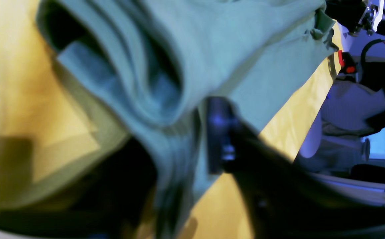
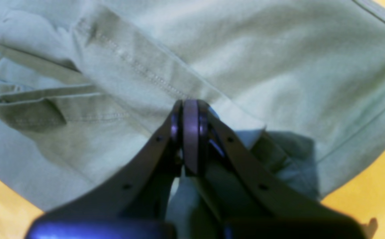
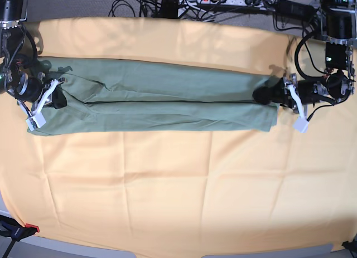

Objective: Fold the T-shirt properly
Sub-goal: 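Move the left gripper back to the strip end and grasp it, then fold the grasped strip end toward the right gripper with the left gripper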

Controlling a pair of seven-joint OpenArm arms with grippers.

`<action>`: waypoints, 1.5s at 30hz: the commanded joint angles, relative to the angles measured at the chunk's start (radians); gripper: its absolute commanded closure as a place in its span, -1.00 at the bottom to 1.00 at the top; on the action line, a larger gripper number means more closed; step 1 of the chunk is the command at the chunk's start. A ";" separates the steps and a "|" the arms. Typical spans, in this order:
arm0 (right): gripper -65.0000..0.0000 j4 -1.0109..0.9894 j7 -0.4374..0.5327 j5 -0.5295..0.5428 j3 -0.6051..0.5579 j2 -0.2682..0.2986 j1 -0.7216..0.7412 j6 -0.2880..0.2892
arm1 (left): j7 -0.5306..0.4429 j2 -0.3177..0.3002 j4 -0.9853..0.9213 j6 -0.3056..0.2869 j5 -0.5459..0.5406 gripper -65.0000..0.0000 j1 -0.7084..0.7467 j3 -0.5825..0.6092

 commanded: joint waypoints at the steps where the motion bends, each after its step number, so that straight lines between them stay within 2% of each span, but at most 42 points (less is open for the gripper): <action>1: 1.00 0.005 -0.011 -0.001 -0.003 0.010 0.005 0.003 | -0.009 -0.019 0.010 0.002 -0.004 0.14 -0.018 -0.010; 2: 1.00 0.005 -0.011 -0.001 -0.003 0.010 0.005 0.003 | -0.009 -0.019 0.010 0.004 -0.005 0.01 -0.018 -0.010; 4: 1.00 0.005 -0.011 -0.001 -0.003 0.010 0.005 0.003 | -0.010 -0.019 0.010 0.040 -0.004 -0.11 -0.019 -0.010; 7: 1.00 0.005 -0.011 -0.001 -0.003 0.010 0.005 0.002 | -0.030 -0.019 0.010 0.048 0.032 -0.11 -0.019 -0.010; 12: 1.00 0.005 -0.011 -0.001 -0.003 0.010 0.005 0.002 | -0.127 -0.018 0.010 0.119 0.136 -0.11 -0.019 -0.010; 20: 1.00 0.005 -0.011 -0.001 -0.003 0.010 0.005 0.003 | -0.124 -0.010 0.010 0.122 0.135 -0.11 -0.019 -0.010; 32: 1.00 0.005 -0.011 -0.001 -0.003 0.010 0.005 0.002 | -0.176 -0.002 0.010 0.123 0.216 -0.11 -0.019 -0.010; 33: 1.00 0.005 -0.011 -0.001 -0.003 0.010 0.005 0.003 | -0.176 -0.002 0.010 0.123 0.217 -0.08 -0.019 -0.010; 34: 1.00 0.005 -0.011 -0.001 -0.003 0.010 0.005 0.002 | -0.176 -0.002 0.010 0.129 0.217 0.03 -0.019 -0.010; 35: 1.00 0.005 -0.011 -0.001 -0.003 0.010 0.005 0.002 | -0.177 -0.002 0.010 0.135 0.217 0.22 -0.019 -0.010; 37: 1.00 0.005 -0.011 -0.001 -0.003 0.010 0.005 0.003 | -0.176 -0.002 0.010 0.137 0.217 0.88 -0.019 -0.010; 38: 1.00 0.005 -0.011 -0.001 -0.003 0.010 0.005 0.003 | -0.176 -0.002 0.010 0.137 0.217 1.00 -0.019 -0.010; 42: 1.00 0.005 -0.011 -0.001 -0.003 0.010 0.005 0.003 | -0.169 -0.003 0.010 0.137 0.197 1.00 -0.027 -0.010; 45: 1.00 0.005 -0.011 -0.001 -0.003 0.010 0.005 0.003 | -0.106 -0.002 0.010 0.110 0.111 1.00 -0.054 -0.015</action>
